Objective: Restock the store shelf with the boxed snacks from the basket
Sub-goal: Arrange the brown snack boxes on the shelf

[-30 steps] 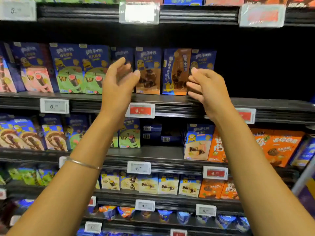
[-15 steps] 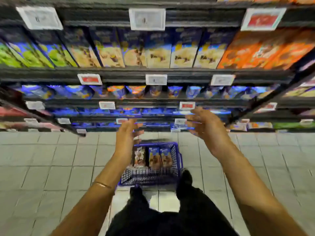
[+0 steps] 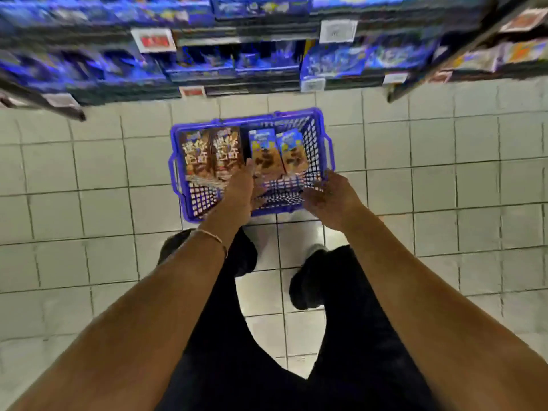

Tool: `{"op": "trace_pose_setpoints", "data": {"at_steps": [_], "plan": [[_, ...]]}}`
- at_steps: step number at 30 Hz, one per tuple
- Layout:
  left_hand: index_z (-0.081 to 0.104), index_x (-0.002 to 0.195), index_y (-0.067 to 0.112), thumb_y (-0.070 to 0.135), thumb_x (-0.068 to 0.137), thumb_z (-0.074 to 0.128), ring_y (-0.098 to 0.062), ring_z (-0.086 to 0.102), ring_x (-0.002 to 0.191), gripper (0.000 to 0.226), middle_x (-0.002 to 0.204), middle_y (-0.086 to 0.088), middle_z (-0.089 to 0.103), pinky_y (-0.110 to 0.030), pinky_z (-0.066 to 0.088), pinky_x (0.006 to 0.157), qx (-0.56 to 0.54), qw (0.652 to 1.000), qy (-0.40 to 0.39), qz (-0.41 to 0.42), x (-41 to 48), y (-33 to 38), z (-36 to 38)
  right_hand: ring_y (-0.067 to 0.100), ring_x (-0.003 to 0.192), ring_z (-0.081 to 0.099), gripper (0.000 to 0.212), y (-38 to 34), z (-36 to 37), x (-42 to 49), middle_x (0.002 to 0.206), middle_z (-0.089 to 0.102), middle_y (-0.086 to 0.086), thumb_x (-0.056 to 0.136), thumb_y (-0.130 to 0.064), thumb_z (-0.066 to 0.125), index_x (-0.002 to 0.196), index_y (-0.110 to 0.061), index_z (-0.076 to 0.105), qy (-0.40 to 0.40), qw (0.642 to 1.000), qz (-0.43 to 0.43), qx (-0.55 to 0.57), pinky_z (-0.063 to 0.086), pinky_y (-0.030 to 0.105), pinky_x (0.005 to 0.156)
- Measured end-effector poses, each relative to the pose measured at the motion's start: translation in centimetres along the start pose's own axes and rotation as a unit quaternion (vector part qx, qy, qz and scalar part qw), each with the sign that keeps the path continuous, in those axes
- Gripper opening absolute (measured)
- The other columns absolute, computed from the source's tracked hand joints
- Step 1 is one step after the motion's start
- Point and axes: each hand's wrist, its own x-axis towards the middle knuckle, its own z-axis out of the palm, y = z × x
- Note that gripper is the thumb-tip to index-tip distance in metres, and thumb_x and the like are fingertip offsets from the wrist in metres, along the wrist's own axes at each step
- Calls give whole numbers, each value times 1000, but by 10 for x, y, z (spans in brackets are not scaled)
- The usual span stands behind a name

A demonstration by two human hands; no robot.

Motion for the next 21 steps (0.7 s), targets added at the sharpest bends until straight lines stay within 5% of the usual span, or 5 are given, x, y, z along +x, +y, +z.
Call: {"op": "trace_pose_setpoints", "data": {"at_steps": [4, 7, 9, 14, 21], "plan": [[52, 134, 14, 40, 105, 62, -28, 53, 120, 40, 147, -12, 51, -46, 46, 108, -95, 994, 20, -43, 102, -37, 13, 18, 68, 41, 30, 16, 2, 120, 78, 40, 11, 106, -23, 45, 78, -13, 49, 1, 1000, -4, -3, 38, 24, 62], [54, 148, 13, 35, 97, 74, -26, 55, 133, 60, 154, -9, 50, -42, 54, 102, -151, 985, 8, -87, 173, -60, 18, 21, 76, 57, 27, 27, -1, 198, 83, 58, 11, 105, -28, 49, 89, -9, 60, 19, 999, 28, 42, 48, 29, 89], [54, 149, 13, 36, 94, 76, -32, 56, 135, 63, 154, -12, 53, -46, 49, 110, -174, 983, -31, -54, 211, -72, 21, 27, 75, 67, 34, 35, -4, 244, 85, 68, 12, 103, -35, 48, 96, -6, 65, -10, 995, 47, 87, 53, 40, 90], [59, 146, 7, 57, 102, 56, -42, 57, 137, 67, 147, -21, 61, -60, 42, 116, -354, 926, -124, -52, 286, -100, 33, 38, 126, 58, 60, 55, -5, 320, 135, 63, 17, 99, -53, 47, 135, -7, 61, -87, 990, 64, 90, 42, 54, 109], [62, 144, 11, 57, 102, 54, -41, 61, 133, 63, 141, -18, 66, -60, 44, 115, -356, 925, -132, 29, 321, -115, 44, 33, 125, 61, 55, 60, -9, 364, 133, 66, 12, 95, -49, 53, 137, -15, 62, -67, 995, 9, 75, 40, 50, 113]]}}
